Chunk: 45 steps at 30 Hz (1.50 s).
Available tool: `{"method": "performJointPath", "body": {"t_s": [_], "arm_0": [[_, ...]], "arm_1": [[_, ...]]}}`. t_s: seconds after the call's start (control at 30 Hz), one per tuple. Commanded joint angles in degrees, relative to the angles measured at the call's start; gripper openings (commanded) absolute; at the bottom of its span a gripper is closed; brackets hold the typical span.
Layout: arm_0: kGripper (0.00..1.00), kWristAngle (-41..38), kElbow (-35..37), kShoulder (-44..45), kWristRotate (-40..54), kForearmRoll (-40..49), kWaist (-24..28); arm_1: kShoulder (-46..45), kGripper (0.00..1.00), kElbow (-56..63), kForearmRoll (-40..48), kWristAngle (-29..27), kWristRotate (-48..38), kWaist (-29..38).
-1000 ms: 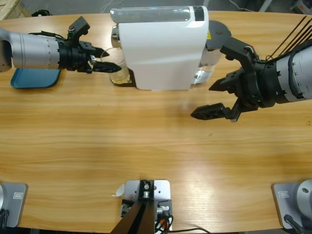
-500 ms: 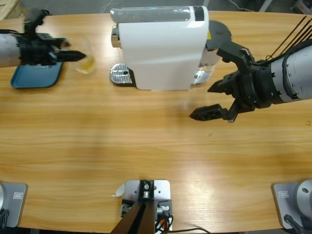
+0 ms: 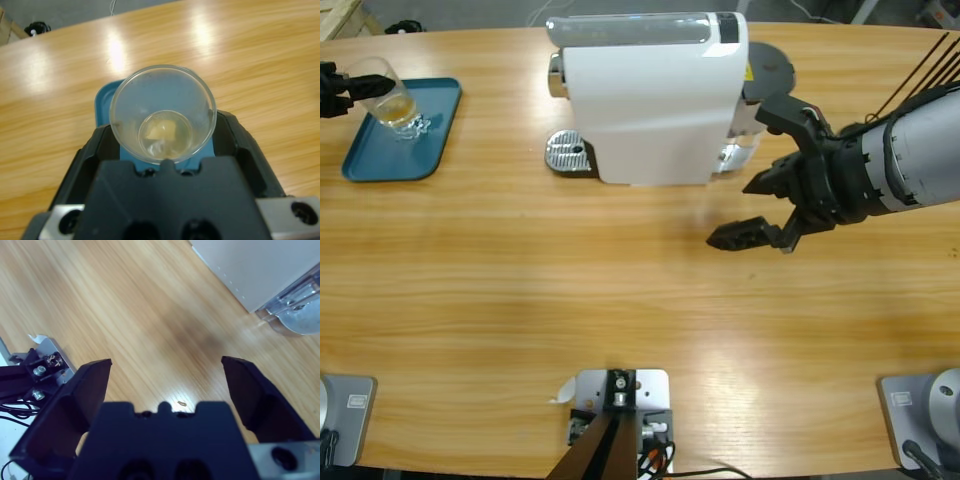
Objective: Pour coffee
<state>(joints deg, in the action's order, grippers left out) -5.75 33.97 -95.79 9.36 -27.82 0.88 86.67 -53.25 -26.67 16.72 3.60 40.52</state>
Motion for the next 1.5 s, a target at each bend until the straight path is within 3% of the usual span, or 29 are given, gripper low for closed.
{"method": "performJointPath", "body": {"t_s": [0.03, 0.2, 0.23, 0.37, 0.43, 0.67, 0.83, 1.0, 1.07, 1.13, 1.23, 1.33, 1.5], "arm_0": [[0.354, 1.70, -1.29, -6.06, -1.13, -1.21, 1.68], [0.374, 1.62, -1.24, -8.45, -1.80, -1.28, 1.84], [0.435, 1.62, -1.33, -8.71, -1.80, -1.28, 1.84], [0.900, 1.60, -2.03, -8.45, -2.06, -1.19, 1.84], [0.991, 1.62, -3.07, -7.06, -2.06, -1.12, 1.84], [0.991, 0.72, -5.79, 4.70, -2.29, 0.97, 1.93], [0.991, 0.65, -5.33, 13.66, -2.24, 8.57, 2.02], [0.998, 0.07, -1.36, 29.31, -2.50, 32.65, 0.82], [1.000, -6.75, 3.21, 34.30, -2.29, 46.18, -0.41], [1.000, -11.81, 6.04, 39.20, -1.64, 54.50, -4.92], [1.000, -12.90, 9.71, 44.78, -1.50, 65.59, -13.27], [1.000, -13.94, 11.10, 48.77, -2.29, 70.32, -18.09], [1.000, -13.04, 12.77, 50.47, -3.03, 73.99, -18.55]], "arm_1": [[2.02, 1.000, -0.01, 0.39, 1.03, 0.71, 0.57], [2.10, 1.000, -0.10, 0.30, 1.03, 0.71, 0.61], [2.10, 1.000, -0.17, 0.30, 1.03, 0.71, 0.59], [2.14, 1.000, -0.61, 0.30, 1.03, 0.71, 0.59], [2.02, 1.000, -1.01, 0.30, 1.03, 0.64, 0.59], [-0.43, 1.000, -2.12, -0.18, 1.12, 0.62, 0.59], [-4.00, 1.000, -1.63, -2.16, 1.21, 0.53, 0.98], [-8.37, 1.000, -0.62, -3.34, -0.76, 0.45, 1.05], [-9.16, 1.000, -0.08, -3.27, -4.43, 0.36, 1.07], [-10.20, 1.000, 0.33, -3.25, -9.34, 0.27, 1.14], [-12.49, 1.000, 1.13, -3.88, -14.72, 0.27, 1.14], [-14.65, 1.000, 1.13, -8.05, -19.29, 0.04, 1.14], [-18.55, 1.000, 4.67, -9.33, -22.52, -0.80, 1.14]]}}
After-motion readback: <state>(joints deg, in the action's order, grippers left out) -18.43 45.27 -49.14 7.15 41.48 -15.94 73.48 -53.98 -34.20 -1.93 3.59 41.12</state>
